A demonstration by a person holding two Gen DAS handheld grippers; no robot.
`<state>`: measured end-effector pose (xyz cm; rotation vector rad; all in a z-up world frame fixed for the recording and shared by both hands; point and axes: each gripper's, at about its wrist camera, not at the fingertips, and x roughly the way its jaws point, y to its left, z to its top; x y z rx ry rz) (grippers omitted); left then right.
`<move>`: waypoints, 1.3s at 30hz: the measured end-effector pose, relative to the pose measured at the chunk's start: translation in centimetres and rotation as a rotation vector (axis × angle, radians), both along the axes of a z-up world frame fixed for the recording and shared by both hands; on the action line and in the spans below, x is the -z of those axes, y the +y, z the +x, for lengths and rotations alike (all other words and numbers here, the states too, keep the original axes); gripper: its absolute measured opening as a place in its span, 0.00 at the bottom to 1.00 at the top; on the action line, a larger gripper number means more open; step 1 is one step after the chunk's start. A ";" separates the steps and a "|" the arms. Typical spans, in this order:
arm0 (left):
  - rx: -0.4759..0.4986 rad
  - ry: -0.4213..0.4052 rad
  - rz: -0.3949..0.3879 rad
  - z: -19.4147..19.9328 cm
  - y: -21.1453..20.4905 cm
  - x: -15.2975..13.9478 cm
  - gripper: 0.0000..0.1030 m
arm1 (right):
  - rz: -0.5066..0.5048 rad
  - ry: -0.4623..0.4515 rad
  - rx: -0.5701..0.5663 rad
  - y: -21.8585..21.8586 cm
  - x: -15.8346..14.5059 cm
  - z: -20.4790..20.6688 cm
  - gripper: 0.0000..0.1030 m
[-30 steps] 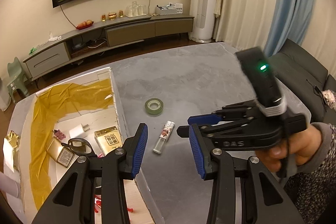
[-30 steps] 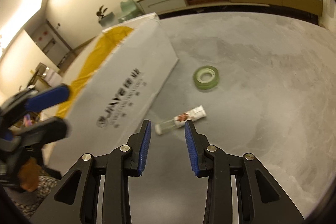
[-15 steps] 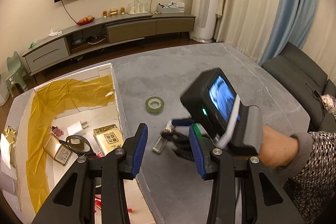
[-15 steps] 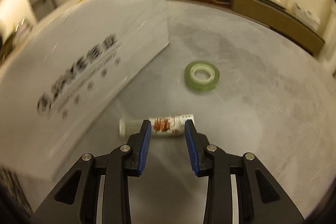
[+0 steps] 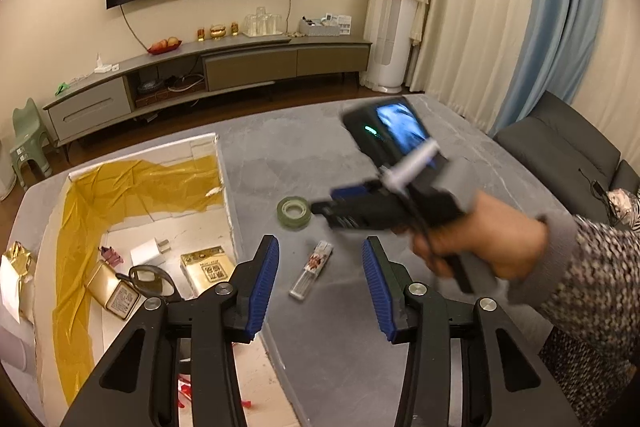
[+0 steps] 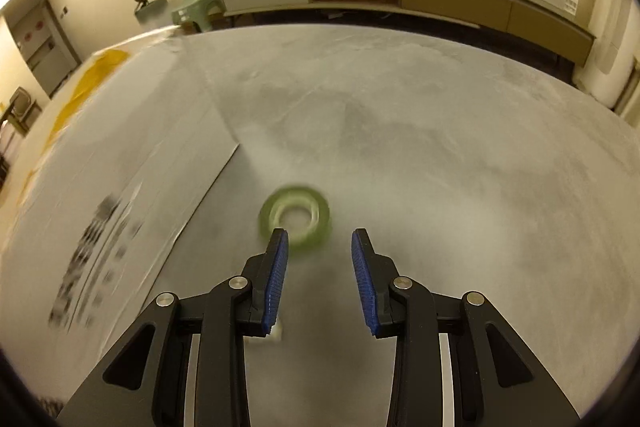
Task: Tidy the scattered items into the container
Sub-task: 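Bring the right tool over the green tape roll while the left tool approaches the lighter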
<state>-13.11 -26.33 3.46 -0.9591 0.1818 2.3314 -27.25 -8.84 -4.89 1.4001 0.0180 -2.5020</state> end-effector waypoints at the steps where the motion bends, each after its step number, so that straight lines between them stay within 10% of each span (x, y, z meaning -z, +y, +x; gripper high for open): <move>1: 0.003 -0.002 -0.001 0.0 0.0 0.1 0.44 | 0.007 -0.008 -0.009 -0.4 0.5 -0.6 0.33; 14: 0.028 0.012 0.022 0.0 0.2 -0.4 0.44 | 0.192 -0.109 -0.119 2.8 0.8 5.3 0.19; 21: -0.011 0.027 0.049 -0.1 -0.4 -1.2 0.44 | 0.055 -0.020 -0.054 2.7 -3.5 8.3 0.23; 30: -0.027 0.020 0.055 -0.3 -1.5 -1.1 0.44 | -0.009 -0.017 -0.268 -5.6 -0.4 7.3 0.28; 39: 0.007 0.005 0.086 0.3 -1.2 -1.4 0.44 | -0.036 -0.104 -0.310 -0.5 0.0 12.0 0.28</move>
